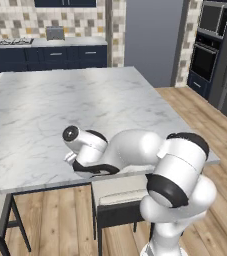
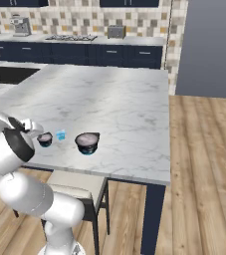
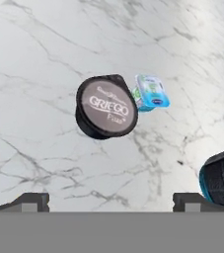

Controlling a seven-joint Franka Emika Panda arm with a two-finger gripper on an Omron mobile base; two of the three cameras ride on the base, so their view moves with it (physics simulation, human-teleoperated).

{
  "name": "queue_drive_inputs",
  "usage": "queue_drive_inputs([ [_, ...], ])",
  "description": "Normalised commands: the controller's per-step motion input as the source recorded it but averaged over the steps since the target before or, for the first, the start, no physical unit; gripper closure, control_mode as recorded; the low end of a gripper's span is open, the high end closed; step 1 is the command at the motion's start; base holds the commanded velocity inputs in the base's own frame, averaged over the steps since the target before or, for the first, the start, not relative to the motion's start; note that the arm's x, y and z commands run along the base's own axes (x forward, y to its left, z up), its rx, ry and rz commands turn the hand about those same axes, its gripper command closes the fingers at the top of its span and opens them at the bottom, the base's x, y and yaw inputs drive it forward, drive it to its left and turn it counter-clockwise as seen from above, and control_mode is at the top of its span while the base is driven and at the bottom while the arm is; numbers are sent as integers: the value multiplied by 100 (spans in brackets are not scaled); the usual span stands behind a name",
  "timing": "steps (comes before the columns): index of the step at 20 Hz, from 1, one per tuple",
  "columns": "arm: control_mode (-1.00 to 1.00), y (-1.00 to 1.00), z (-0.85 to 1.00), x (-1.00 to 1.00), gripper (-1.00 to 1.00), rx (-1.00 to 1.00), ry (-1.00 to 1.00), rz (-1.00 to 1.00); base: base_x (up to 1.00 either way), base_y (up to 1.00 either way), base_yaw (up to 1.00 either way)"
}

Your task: Stack the yogurt containers by placing the smaller containers on top of the larger containers.

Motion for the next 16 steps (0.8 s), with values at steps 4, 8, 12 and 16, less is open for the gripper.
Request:
queue_drive_inputs([
  [4, -100, 4, 0, 4, -100, 0, 0, 0, 0, 0, 0],
  [8, -100, 11, -1, 14, -100, 0, 0, 0, 0, 0, 0],
  [12, -100, 15, -7, 18, -100, 0, 0, 0, 0, 0, 0],
  [16, -100, 18, -16, 14, -100, -2, 0, 0, 0, 0, 0],
])
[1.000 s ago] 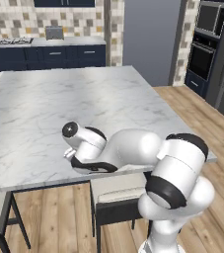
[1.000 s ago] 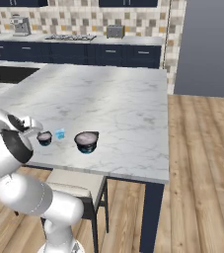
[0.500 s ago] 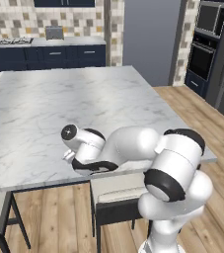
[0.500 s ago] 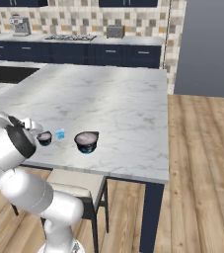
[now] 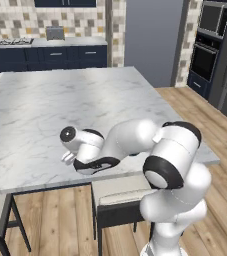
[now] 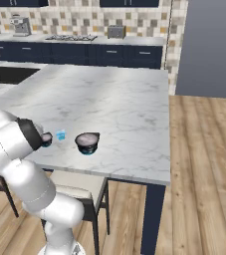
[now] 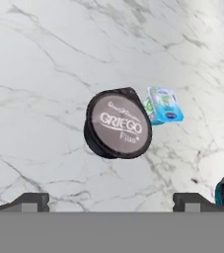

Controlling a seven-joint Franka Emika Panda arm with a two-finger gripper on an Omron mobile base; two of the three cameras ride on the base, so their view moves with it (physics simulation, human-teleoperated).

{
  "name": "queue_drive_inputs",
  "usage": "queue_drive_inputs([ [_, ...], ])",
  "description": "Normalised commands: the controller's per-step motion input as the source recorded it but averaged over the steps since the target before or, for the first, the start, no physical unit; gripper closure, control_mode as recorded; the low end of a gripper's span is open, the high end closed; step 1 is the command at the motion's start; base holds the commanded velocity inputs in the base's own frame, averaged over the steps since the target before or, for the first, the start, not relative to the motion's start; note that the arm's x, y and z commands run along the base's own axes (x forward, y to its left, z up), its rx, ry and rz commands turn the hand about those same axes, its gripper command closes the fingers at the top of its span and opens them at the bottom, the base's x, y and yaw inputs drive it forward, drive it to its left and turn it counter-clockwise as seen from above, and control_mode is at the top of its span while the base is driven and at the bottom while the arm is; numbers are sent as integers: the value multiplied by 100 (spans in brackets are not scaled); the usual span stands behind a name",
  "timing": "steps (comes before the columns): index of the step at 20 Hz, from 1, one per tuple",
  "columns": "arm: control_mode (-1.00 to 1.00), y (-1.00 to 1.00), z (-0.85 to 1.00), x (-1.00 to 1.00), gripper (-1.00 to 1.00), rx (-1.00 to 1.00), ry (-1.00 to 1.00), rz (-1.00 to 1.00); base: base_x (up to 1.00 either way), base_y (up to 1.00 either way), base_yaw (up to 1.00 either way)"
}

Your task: Stack the yogurt containers by placing the smaller containers on top of the larger containers.

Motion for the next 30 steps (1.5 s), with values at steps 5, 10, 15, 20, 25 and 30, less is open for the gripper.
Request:
queue_drive_inputs([
  [5, -100, 9, -16, 11, -100, -2, 0, 0, 0, 0, 0],
  [10, -100, 0, -1, 13, -100, 0, -3, 0, 0, 0, 0],
  [15, -100, 0, -10, 15, -100, 0, -3, 0, 0, 0, 0],
  [20, -100, 0, -4, 12, -100, 0, -3, 0, 0, 0, 0],
  [25, -100, 0, -5, 4, -100, 0, -1, 0, 0, 0, 0],
  [30, -100, 0, -6, 6, -100, 0, -3, 0, 0, 0, 0],
])
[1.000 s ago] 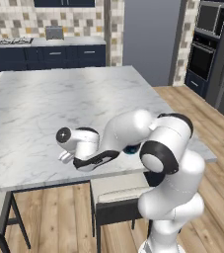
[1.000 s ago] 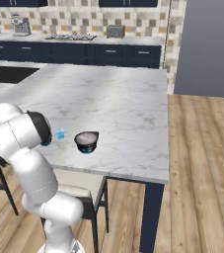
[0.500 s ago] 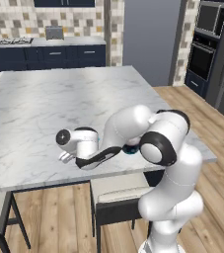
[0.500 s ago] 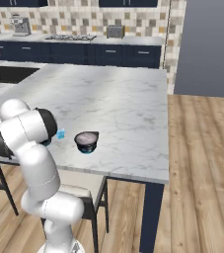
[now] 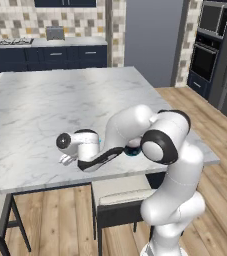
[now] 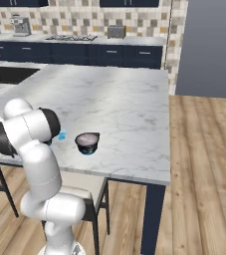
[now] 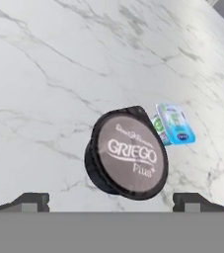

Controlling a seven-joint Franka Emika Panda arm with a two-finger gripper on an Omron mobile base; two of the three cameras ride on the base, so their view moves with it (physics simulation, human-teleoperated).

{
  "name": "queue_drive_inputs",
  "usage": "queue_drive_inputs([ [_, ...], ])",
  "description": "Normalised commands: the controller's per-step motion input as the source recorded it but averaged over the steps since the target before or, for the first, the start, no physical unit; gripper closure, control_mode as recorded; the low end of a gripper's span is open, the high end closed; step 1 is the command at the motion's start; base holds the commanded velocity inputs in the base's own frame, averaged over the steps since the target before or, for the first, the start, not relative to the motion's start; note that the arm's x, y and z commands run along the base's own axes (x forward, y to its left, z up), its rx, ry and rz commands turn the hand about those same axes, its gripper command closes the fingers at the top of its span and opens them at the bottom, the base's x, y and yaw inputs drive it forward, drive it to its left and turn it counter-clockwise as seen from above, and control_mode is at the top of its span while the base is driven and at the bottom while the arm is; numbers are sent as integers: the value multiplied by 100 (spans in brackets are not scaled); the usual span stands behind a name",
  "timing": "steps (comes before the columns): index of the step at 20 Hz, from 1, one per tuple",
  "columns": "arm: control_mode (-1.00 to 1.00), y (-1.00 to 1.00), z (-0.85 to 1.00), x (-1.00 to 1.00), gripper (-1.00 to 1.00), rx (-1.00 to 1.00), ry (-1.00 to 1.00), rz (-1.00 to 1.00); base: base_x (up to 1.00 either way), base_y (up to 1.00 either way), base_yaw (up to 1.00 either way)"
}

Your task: Stack the yogurt containers by placing the smaller containers on top of the larger containers.

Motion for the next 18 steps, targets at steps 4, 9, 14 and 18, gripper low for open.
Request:
queue_drive_inputs([
  [4, -100, 0, -10, 12, -100, 0, -5, 0, 0, 0, 0],
  [9, -100, 0, -15, 12, -100, 0, -4, 0, 0, 0, 0],
  [14, -100, 0, -16, 13, -100, 0, -1, 0, 0, 0, 0],
  [18, -100, 0, -16, 20, -100, 0, 0, 0, 0, 0, 0],
])
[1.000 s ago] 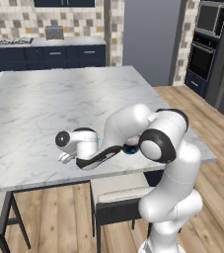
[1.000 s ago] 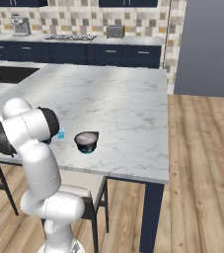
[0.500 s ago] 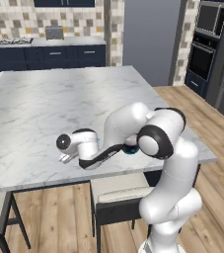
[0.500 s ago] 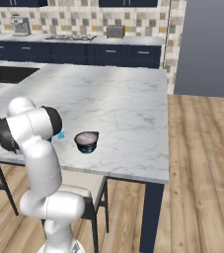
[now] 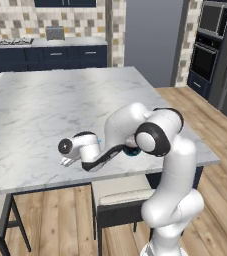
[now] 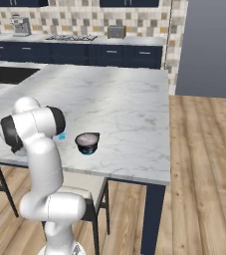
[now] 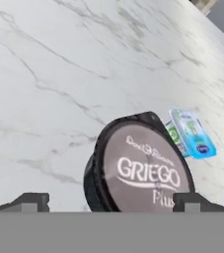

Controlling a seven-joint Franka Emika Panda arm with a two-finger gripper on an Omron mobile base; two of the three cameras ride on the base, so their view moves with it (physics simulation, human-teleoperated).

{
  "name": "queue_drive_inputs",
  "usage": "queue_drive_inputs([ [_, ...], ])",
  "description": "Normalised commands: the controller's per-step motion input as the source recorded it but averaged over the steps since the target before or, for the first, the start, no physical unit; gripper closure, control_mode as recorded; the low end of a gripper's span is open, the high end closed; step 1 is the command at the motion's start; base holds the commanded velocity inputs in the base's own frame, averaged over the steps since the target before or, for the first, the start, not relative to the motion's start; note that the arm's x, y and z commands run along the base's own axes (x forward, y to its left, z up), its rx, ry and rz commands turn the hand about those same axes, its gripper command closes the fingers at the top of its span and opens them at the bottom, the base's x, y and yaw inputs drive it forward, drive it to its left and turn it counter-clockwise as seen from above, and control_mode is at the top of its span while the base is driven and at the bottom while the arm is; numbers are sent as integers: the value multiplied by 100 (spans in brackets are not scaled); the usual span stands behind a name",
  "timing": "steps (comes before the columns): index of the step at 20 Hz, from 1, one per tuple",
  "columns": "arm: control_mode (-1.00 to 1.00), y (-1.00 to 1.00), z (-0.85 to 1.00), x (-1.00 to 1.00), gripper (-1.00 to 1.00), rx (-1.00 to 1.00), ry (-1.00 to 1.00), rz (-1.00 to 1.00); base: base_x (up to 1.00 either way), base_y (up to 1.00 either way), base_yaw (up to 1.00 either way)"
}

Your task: Stack the yogurt containers by placing the smaller containers on top of the larger containers.

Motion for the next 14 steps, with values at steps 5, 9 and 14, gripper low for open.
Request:
queue_drive_inputs([
  [5, -100, 0, -19, 26, -100, 0, 0, 0, 0, 0, 0],
  [9, -100, 0, -21, 26, -100, 0, 0, 0, 0, 0, 0],
  [14, -100, -4, -23, 12, 100, 0, 0, 0, 0, 0, 0],
])
